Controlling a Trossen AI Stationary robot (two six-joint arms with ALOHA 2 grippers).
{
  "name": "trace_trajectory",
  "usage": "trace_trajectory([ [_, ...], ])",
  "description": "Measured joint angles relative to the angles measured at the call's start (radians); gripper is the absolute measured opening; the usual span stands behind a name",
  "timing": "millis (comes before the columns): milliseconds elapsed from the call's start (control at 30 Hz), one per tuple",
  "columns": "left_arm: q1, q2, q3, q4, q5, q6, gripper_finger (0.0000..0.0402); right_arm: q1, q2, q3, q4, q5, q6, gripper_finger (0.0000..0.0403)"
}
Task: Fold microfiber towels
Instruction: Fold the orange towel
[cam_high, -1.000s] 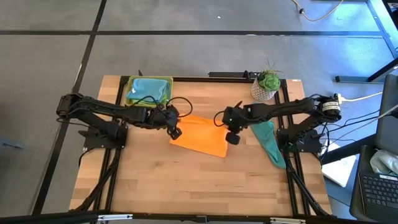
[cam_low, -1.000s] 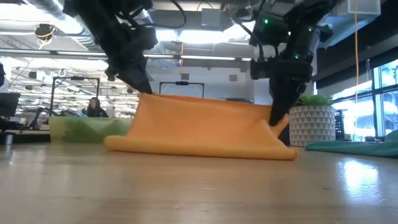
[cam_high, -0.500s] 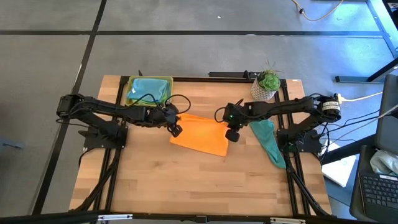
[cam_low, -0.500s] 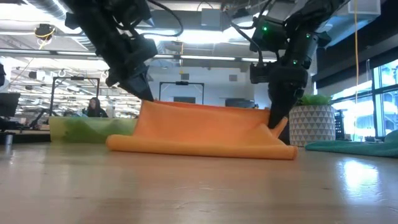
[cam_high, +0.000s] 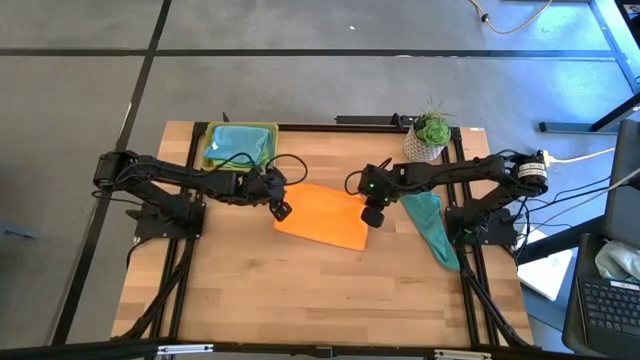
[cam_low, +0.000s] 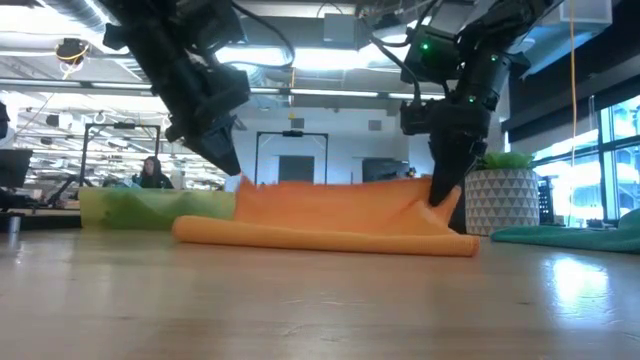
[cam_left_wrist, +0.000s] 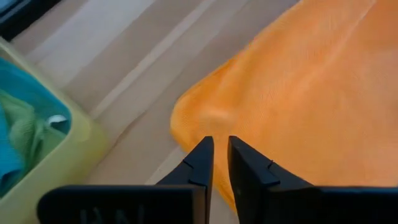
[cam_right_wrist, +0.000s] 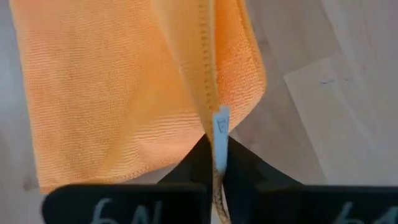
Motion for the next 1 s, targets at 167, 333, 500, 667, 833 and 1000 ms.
trace_trajectory([
  [167,0.006,0.0,0.0,-0.005,0.001,0.001,0.0051,0.0,0.0,0.0,0.003,0.0,0.009,0.0076],
  [333,0.013,0.0,0.0,-0.039,0.055,0.001,0.0048,-0.004,0.0,0.006,-0.021,0.002,0.084,0.0163],
  [500,-0.005,-0.039,0.0,-0.137,0.172,0.007,0.0047,-0.005,-0.002,0.059,-0.159,0.011,0.137,0.0222],
  [667,-0.059,-0.123,-0.004,-0.123,0.18,0.025,0.0038,-0.002,-0.039,0.134,-0.253,0.083,0.123,0.0228],
  [833,-0.065,-0.124,-0.077,-0.111,0.253,-0.111,0.003,0.005,-0.112,0.203,-0.262,0.17,0.162,0.0213],
  [1000,-0.074,-0.124,-0.168,0.085,0.3,-0.282,0.004,0.059,-0.184,0.214,-0.16,0.088,0.243,0.0201],
])
